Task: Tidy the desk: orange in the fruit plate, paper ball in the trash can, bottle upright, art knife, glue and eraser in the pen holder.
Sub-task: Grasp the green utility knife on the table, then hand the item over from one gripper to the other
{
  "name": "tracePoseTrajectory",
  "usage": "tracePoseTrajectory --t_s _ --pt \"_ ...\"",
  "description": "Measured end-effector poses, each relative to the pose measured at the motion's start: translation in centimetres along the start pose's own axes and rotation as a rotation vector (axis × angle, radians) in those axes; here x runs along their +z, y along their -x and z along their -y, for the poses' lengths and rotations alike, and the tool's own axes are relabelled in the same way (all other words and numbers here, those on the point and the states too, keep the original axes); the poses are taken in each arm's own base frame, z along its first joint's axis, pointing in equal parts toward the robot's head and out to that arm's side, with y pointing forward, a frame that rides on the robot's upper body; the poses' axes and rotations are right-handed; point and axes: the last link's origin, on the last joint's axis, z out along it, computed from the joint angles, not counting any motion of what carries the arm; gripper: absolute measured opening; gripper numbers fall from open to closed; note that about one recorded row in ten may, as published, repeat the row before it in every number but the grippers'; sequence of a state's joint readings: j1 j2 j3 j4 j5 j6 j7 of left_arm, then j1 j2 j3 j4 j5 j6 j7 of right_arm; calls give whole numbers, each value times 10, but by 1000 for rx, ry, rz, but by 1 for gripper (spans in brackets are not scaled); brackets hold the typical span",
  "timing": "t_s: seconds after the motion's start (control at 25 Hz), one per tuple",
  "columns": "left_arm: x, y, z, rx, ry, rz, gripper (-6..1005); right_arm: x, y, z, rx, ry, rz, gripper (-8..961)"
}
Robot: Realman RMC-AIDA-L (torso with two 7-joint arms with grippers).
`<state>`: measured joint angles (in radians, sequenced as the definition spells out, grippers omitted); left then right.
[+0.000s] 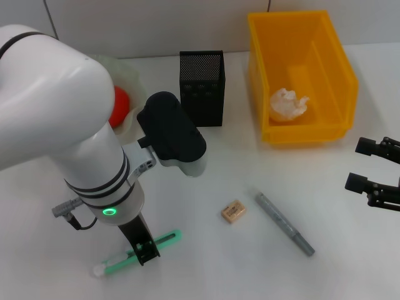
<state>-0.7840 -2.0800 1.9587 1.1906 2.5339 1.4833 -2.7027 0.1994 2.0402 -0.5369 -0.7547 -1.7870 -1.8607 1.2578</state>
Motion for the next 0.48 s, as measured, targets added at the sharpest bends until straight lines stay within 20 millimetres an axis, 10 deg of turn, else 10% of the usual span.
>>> tracePoseTrajectory --t_s 0.48 --pt "-15 -7 0 0 6 -44 184 -4 2 2 0 -22 12 785"
